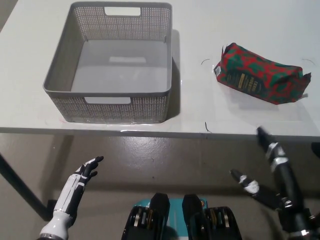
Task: Use the right hand to pick up a bag of coffee beans on the right hand side and place it into a container on the left hand side
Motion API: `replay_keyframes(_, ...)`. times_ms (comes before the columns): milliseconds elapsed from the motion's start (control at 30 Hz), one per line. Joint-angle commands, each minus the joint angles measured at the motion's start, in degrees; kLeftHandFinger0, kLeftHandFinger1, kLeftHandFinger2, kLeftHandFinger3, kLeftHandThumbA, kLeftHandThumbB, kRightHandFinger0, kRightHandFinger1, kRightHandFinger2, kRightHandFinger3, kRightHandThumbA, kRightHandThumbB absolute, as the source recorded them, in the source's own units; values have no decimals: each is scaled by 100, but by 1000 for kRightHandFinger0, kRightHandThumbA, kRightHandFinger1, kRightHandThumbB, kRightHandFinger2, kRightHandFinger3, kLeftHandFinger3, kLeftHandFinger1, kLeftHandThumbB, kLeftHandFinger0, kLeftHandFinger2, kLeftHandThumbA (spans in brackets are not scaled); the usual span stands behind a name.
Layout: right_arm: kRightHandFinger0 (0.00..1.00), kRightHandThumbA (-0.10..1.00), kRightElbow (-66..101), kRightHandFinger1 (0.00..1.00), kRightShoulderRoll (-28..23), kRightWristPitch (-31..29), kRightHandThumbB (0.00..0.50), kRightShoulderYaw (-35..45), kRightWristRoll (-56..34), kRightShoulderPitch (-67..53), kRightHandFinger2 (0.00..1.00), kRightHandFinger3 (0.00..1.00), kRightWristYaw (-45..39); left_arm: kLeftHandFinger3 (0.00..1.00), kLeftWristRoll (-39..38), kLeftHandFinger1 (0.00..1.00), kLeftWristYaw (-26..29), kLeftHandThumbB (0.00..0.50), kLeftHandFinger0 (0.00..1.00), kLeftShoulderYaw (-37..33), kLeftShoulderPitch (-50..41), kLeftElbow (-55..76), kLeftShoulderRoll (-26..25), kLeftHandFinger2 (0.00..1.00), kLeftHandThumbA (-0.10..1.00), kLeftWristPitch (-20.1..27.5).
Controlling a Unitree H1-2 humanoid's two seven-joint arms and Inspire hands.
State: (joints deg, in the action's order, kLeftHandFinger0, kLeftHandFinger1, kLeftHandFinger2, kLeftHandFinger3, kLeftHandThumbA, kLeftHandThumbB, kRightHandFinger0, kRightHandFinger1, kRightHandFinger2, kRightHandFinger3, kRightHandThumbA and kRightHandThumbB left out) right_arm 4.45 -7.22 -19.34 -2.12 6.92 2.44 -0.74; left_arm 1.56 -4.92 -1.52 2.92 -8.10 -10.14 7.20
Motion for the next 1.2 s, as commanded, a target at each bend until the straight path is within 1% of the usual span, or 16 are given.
replay_keyframes(0,1000,978,1158,1000,-425,558,405,260,740,398,1000,1000,-105,1000,17,1000,-99,177,1000,-6,72,135,-108,1000,1000,278)
replay_keyframes(33,1000,1000,1220,1000,-462,626,409,270,816,427,1000,1000,-112,1000,17,1000,-103,175,1000,-4,73,141,-110,1000,1000,275)
replay_keyframes(67,1000,1000,1440,1000,-606,846,435,350,1164,621,1000,1000,-153,1000,13,1000,-112,174,1000,-5,87,145,-111,1000,1000,246)
replay_keyframes(133,1000,1000,1646,1000,-799,1220,453,400,1135,860,1000,1000,-310,1000,-10,1000,-124,180,1000,-2,93,142,-99,1000,1000,222)
replay_keyframes(233,1000,1000,1656,1000,-1235,1719,436,458,1235,1548,1000,1000,-536,1000,-35,1000,-141,186,1000,8,53,157,-97,1000,1000,195)
replay_keyframes(333,1000,1000,1555,1000,-1688,2321,462,443,1398,2279,1000,1000,-857,1000,-33,1000,-151,175,1000,21,26,186,-119,1000,1000,198)
replay_keyframes(367,1000,1000,1512,1000,-1784,2447,446,427,1456,2450,1000,1000,-910,1000,-17,1000,-150,164,1000,18,30,169,-127,1000,1000,243)
replay_keyframes(400,1000,1000,1350,1000,-2024,2674,466,392,1637,2877,1000,1000,-1052,1000,-30,1000,-163,166,1000,15,-3,167,-123,1000,1000,251)
replay_keyframes(467,1000,1000,1119,1000,-2235,2875,488,280,1816,3292,1000,1000,-1207,1000,-48,1000,-187,169,1000,-9,-216,258,-103,1000,1000,226)
replay_keyframes(600,1000,1000,509,1000,-2543,3263,500,-133,2328,4209,1000,1000,-1566,1000,-88,1000,-201,154,1000,-1,-369,355,-67,1000,1000,185)
replay_keyframes(667,1000,1000,-76,1000,-2645,3277,500,-357,2358,4721,1000,1000,-1666,1000,-41,1000,-205,171,1000,-17,-380,329,-71,1000,1000,228)
replay_keyframes(733,1000,1000,-679,1000,-2680,3353,492,-634,2498,5233,1000,1000,-1822,1000,-10,1000,-198,160,1000,-25,-378,293,-66,1000,1000,289)
replay_keyframes(767,1000,1000,-785,1000,-2689,3395,500,-705,2539,5334,1000,1000,-1857,1000,-8,1000,-199,160,1000,-25,-378,289,-64,1000,1000,297)
replay_keyframes(867,1000,989,-1704,1000,-2646,3369,500,-1108,2723,5969,1000,1000,-1972,1000,-17,1000,-190,171,1000,-11,-400,271,-61,1000,1000,314)
replay_keyframes(1000,1000,936,-3071,1000,-2478,3173,500,-1436,2597,6668,1000,1000,-2010,1000,-20,1000,-198,159,1000,-20,-427,245,-57,1000,1000,335)
replay_keyframes(1167,1000,941,-4646,1000,-2217,2965,500,-1812,2552,7413,1000,1000,-1996,1000,-8,1000,-183,147,1000,-5,-448,258,-70,1000,1000,354)
